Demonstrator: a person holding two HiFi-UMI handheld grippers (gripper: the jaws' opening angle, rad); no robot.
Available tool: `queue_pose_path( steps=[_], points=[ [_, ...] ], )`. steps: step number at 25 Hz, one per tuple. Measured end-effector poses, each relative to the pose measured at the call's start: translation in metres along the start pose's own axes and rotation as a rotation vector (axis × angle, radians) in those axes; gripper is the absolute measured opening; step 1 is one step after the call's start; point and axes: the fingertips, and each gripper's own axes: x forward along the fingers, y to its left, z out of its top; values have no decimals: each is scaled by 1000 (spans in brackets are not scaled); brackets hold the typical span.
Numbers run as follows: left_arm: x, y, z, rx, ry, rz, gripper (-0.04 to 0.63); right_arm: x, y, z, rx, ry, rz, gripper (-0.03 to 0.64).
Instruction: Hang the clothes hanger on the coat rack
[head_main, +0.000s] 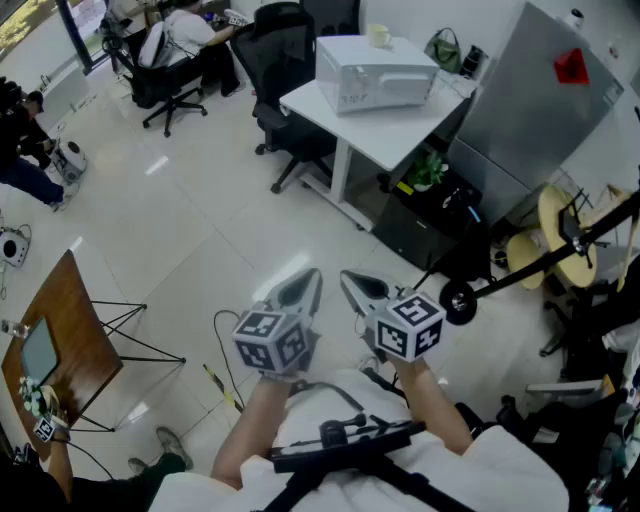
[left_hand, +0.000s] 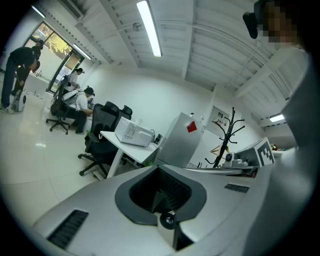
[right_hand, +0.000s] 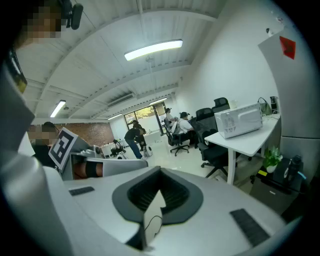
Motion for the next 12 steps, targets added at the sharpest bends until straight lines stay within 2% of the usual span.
queue_pose_path(
  steps=[12],
  points=[
    [9, -3, 1, 17, 24, -53, 0, 1, -4, 1, 6, -7, -43, 2]
  ],
)
